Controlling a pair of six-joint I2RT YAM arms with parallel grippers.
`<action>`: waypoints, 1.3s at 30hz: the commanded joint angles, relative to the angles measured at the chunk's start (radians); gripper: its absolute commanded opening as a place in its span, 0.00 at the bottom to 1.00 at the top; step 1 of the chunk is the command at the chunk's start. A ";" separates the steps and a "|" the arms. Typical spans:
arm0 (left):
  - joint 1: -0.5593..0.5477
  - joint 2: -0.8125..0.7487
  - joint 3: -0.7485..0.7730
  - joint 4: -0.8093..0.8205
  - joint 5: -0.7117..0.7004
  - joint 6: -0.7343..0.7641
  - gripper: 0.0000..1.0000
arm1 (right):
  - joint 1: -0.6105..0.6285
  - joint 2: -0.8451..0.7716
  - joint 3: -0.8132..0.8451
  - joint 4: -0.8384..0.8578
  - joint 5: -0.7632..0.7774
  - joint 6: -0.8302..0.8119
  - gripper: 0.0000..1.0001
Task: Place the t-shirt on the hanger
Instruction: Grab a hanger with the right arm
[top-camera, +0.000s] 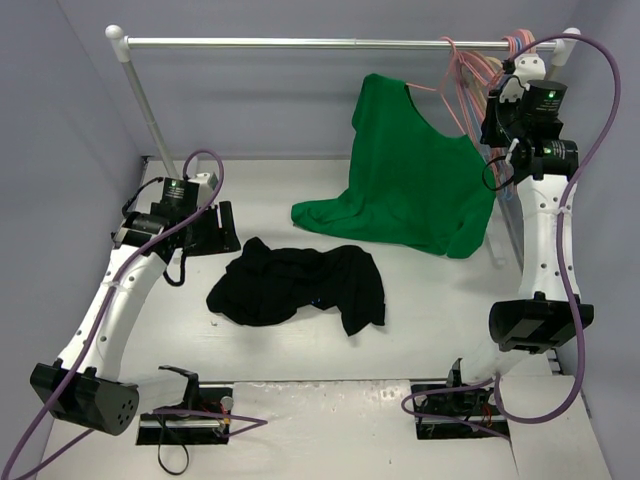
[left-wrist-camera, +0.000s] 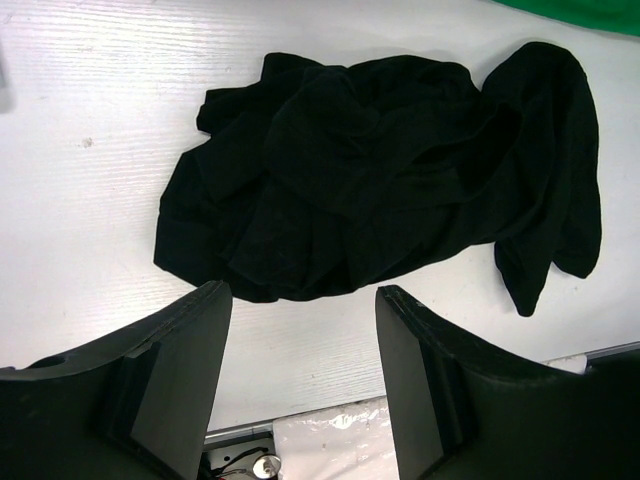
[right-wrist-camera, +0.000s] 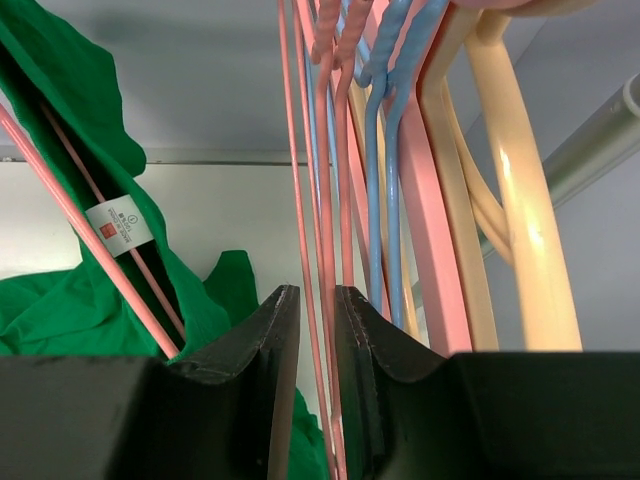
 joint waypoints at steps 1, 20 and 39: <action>-0.005 -0.006 0.027 0.026 0.010 0.013 0.59 | -0.008 -0.008 0.006 0.086 -0.005 -0.017 0.22; -0.005 0.017 0.036 0.036 0.019 0.010 0.59 | -0.003 -0.003 0.001 0.122 -0.056 -0.020 0.04; -0.005 0.032 0.041 0.044 0.004 0.001 0.59 | 0.027 -0.271 -0.131 0.236 -0.039 -0.041 0.00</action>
